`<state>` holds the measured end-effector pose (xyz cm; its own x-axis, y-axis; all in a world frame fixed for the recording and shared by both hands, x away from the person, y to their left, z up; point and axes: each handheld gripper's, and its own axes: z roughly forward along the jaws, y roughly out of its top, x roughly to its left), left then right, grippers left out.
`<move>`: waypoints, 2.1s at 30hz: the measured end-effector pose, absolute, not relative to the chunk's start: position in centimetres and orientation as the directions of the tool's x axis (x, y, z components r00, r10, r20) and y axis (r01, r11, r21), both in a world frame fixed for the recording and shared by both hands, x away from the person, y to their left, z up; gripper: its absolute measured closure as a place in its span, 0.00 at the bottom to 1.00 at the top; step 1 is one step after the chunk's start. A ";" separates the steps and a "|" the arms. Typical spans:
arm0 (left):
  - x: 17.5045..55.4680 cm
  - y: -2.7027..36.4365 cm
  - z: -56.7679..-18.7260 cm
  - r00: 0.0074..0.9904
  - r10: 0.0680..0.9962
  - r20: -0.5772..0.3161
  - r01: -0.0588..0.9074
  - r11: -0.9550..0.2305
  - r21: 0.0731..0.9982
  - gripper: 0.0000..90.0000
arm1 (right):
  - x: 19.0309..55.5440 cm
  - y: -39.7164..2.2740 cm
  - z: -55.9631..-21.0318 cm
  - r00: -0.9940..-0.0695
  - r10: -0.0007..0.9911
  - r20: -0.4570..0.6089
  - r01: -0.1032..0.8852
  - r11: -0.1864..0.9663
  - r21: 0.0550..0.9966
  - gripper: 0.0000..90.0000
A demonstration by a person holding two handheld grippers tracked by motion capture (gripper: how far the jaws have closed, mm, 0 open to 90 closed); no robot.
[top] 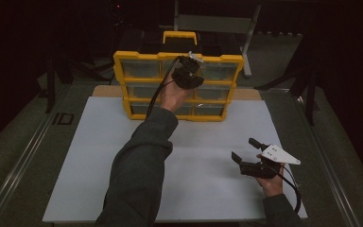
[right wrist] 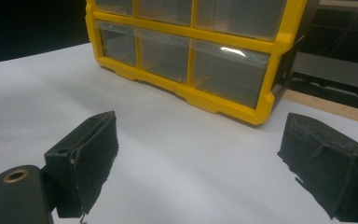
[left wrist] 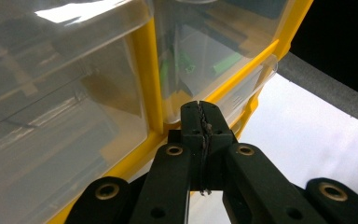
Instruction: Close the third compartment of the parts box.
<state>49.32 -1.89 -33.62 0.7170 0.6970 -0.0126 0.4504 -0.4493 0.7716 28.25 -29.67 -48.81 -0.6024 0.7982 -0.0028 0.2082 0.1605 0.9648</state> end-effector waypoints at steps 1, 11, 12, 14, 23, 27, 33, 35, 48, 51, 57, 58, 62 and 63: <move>49.3 -2.0 -33.6 0.712 0.702 -0.006 0.449 -0.449 0.773 1.00 | 28.3 -29.7 -48.8 -0.602 0.799 -0.002 0.210 0.160 0.964 0.12; 49.3 -2.2 -33.8 0.697 0.717 0.004 0.450 -0.442 0.776 1.00 | 28.2 -29.7 -48.8 -0.602 0.799 -0.002 0.208 0.160 0.965 0.12; 49.3 -2.2 -33.8 0.699 0.715 0.005 0.448 -0.443 0.776 0.99 | 28.2 -29.7 -48.8 -0.602 0.799 -0.002 0.209 0.160 0.965 0.12; 49.2 -2.1 -33.8 0.701 0.713 0.007 0.445 -0.446 0.777 0.98 | 28.2 -29.7 -48.8 -0.602 0.798 -0.002 0.208 0.160 0.965 0.12; 48.3 -2.0 -33.6 0.740 0.673 0.016 0.408 -0.467 0.785 0.90 | 28.2 -29.6 -48.8 -0.603 0.798 -0.003 0.212 0.164 0.963 0.12; 47.7 -1.6 -33.6 0.756 0.654 0.013 0.393 -0.470 0.790 0.84 | 28.3 -29.6 -48.9 -0.604 0.797 -0.004 0.212 0.166 0.963 0.12; 46.9 -0.8 -33.7 0.772 0.635 -0.008 0.385 -0.459 0.801 0.73 | 28.3 -29.5 -48.9 -0.606 0.796 -0.005 0.212 0.167 0.963 0.12; 46.5 -0.6 -33.7 0.785 0.620 -0.005 0.370 -0.462 0.806 0.68 | 28.2 -29.5 -48.9 -0.606 0.796 -0.004 0.213 0.167 0.963 0.12; 43.8 1.2 -33.9 0.802 0.595 0.045 0.312 -0.483 0.818 0.41 | 28.2 -29.2 -48.9 -0.610 0.793 -0.006 0.214 0.172 0.962 0.12; 43.1 1.7 -34.0 0.806 0.590 0.045 0.304 -0.478 0.824 0.34 | 28.2 -29.1 -48.9 -0.612 0.791 -0.006 0.215 0.173 0.961 0.12; 41.2 2.9 -35.0 0.805 0.593 0.027 0.299 -0.445 0.844 0.22 | 28.2 -29.1 -49.0 -0.612 0.791 -0.006 0.215 0.174 0.961 0.12; 41.1 3.1 -35.2 0.806 0.592 0.027 0.298 -0.445 0.844 0.20 | 28.2 -29.1 -49.0 -0.612 0.791 -0.007 0.214 0.175 0.961 0.12; 40.4 4.4 -35.8 0.796 0.604 0.022 0.302 -0.430 0.851 0.17 | 28.2 -29.1 -49.0 -0.613 0.790 -0.009 0.214 0.177 0.961 0.12; 40.2 4.7 -36.0 0.794 0.607 0.020 0.304 -0.426 0.852 0.17 | 28.2 -29.1 -49.0 -0.613 0.790 -0.010 0.214 0.178 0.961 0.12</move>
<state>40.22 4.70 -35.96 0.7941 0.6075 0.0204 0.3041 -0.4261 0.8520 28.24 -29.06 -48.98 -0.6130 0.7900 -0.0105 0.2135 0.1784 0.9605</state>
